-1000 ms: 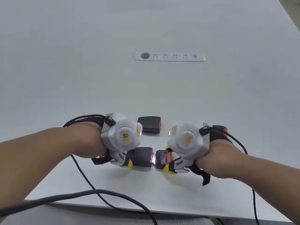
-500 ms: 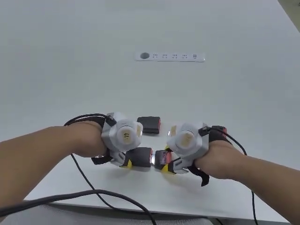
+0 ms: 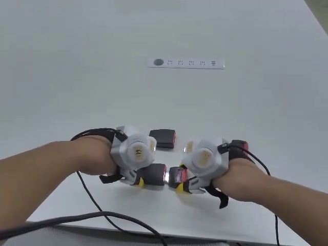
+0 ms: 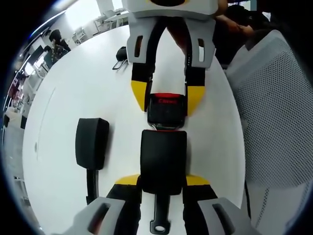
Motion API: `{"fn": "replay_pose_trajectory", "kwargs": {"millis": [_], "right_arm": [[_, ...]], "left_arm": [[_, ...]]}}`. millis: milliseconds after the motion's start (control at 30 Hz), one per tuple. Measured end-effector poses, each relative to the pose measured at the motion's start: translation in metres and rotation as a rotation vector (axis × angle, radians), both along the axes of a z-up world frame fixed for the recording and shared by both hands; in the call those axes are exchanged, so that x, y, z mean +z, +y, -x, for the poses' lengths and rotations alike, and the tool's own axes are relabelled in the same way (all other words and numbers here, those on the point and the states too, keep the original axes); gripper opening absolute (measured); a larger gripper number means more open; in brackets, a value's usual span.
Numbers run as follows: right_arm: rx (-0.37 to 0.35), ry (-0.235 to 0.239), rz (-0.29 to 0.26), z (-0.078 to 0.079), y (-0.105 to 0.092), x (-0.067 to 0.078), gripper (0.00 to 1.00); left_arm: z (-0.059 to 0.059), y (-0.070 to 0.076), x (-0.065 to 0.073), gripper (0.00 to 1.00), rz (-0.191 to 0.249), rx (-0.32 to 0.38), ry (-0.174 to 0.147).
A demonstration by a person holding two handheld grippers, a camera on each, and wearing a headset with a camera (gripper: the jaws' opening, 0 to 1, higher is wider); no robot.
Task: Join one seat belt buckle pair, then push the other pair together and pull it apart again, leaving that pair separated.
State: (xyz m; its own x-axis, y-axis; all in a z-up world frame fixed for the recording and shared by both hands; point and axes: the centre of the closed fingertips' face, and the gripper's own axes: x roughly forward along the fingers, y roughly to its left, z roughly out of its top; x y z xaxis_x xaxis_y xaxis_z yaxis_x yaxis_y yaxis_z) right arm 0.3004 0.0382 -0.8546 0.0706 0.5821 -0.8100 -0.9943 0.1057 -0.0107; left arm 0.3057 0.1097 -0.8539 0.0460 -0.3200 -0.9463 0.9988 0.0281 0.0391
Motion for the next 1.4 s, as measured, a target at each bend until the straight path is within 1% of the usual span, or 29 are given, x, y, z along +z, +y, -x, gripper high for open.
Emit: {"fn": "replay_pose_trajectory", "kwargs": {"millis": [233, 333, 367, 400, 433, 467, 500, 567, 633, 700, 767, 833, 900, 1033, 1067, 1133, 1233, 1400], "right_arm": [[-0.013, -0.002, -0.012, 0.0, 0.002, 0.0, 0.36], [-0.013, -0.024, -0.012, 0.0, 0.003, 0.001, 0.37], [-0.014, -0.027, -0.015, 0.0, 0.003, 0.002, 0.37], [-0.019, -0.025, -0.018, 0.0, 0.003, 0.003, 0.38], [-0.027, -0.028, -0.026, -0.001, 0.003, 0.006, 0.38], [-0.029, -0.032, -0.03, -0.001, 0.002, 0.008, 0.39], [-0.034, -0.033, -0.035, -0.001, 0.002, 0.011, 0.4], [-0.037, -0.031, -0.043, -0.001, 0.001, 0.014, 0.4], [-0.043, -0.042, -0.053, -0.001, 0.001, 0.02, 0.41], [-0.049, -0.031, -0.062, 0.0, 0.0, 0.026, 0.41], [-0.047, -0.042, -0.073, 0.0, -0.001, 0.032, 0.41], [-0.046, -0.053, -0.08, 0.0, -0.003, 0.037, 0.41], [-0.047, -0.06, -0.083, 0.0, -0.006, 0.04, 0.41], [-0.051, -0.065, -0.075, -0.003, -0.016, 0.04, 0.41], [-0.056, -0.075, -0.068, -0.005, -0.021, 0.04, 0.41], [-0.067, -0.077, -0.065, -0.009, -0.028, 0.041, 0.41], [-0.086, -0.089, -0.057, -0.017, -0.039, 0.042, 0.41], [-0.129, -0.119, -0.04, -0.039, -0.065, 0.044, 0.41]], "left_arm": [[0.001, 0.001, 0.001, 0.33, 0.032, 0.004, -0.014], [0.001, 0.001, 0.001, 0.33, 0.045, 0.005, -0.025], [0.001, 0.002, 0.002, 0.34, 0.047, 0.003, -0.032], [0.002, 0.003, 0.002, 0.37, 0.043, -0.002, -0.032], [0.005, 0.004, 0.003, 0.39, 0.04, -0.002, -0.014], [0.003, 0.004, 0.006, 0.39, 0.046, 0.006, -0.018], [0.001, 0.002, 0.01, 0.39, 0.064, 0.02, -0.03], [-0.002, 0.0, 0.016, 0.39, 0.08, 0.044, -0.036], [-0.002, -0.001, 0.022, 0.4, 0.089, 0.044, -0.042], [-0.002, -0.002, 0.027, 0.42, 0.098, 0.042, -0.045], [-0.006, -0.003, 0.031, 0.47, 0.106, 0.034, -0.071], [-0.01, -0.002, 0.033, 0.48, 0.112, 0.039, -0.077], [-0.013, -0.003, 0.036, 0.48, 0.124, 0.052, -0.077], [-0.024, -0.008, 0.041, 0.48, 0.134, 0.059, -0.092], [-0.026, -0.009, 0.041, 0.48, 0.135, 0.06, -0.096], [-0.032, -0.012, 0.044, 0.48, 0.14, 0.054, -0.108], [-0.043, -0.015, 0.045, 0.48, 0.143, 0.054, -0.117], [-0.058, -0.017, 0.045, 0.48, 0.134, 0.041, -0.132]]}}
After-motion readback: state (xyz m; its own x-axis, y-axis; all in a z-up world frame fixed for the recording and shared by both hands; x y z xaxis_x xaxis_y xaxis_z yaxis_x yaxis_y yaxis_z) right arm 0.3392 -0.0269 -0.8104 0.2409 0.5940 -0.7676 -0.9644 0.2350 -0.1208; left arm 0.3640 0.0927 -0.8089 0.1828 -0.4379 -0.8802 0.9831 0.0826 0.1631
